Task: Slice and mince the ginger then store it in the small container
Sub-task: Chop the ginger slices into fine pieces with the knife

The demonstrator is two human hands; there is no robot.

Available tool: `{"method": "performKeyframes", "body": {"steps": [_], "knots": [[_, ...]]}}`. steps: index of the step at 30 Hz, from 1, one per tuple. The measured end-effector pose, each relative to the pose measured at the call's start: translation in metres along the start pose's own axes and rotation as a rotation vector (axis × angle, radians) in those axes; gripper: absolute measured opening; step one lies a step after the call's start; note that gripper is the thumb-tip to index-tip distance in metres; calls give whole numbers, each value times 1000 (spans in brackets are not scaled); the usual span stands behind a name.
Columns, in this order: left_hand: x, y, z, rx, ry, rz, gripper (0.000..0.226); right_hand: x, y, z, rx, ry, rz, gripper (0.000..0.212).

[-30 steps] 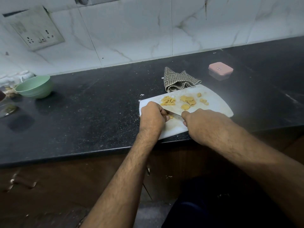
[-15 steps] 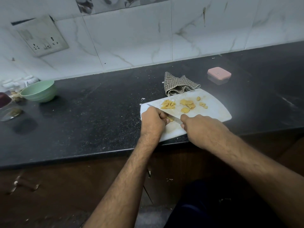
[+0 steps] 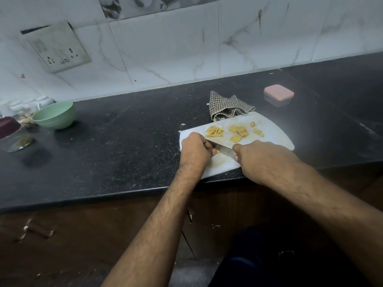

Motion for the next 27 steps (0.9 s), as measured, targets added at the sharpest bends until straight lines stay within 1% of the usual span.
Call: {"method": "performKeyframes", "body": {"steps": [5,9,12,17,19,21,27], "knots": [[1,0,-1,5,-1,-8,11,5,6,-6,30,14,-10,27],[1,0,0,9,7,-9,10,7,12,-10,20,17,-40,24],[1,-1,0,18,5,-2,10,9,17,-10,-16,21,-66,22],[-1,0,1,23,12,10,11,9,21,-5,-128,15,-111,15],[-3,-2,3,15,31,2,9,7,19,-3,-143,6,-130,20],[-4,-3,5,10,54,-18,9,4,17,-2,-115,14,-147,24],[-2,-2,3,25,47,-31,28,1,9,5,-61,22,-112,27]]}}
Point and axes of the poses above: each hand's wrist, its own z-axis away from the middle knuckle, its own y-axis out of the palm, x = y × z, the point moved 4 cm from there along -z, towards the middle knuckle, and after that the axes turned 1 degree about y, right-handed, at the moved point
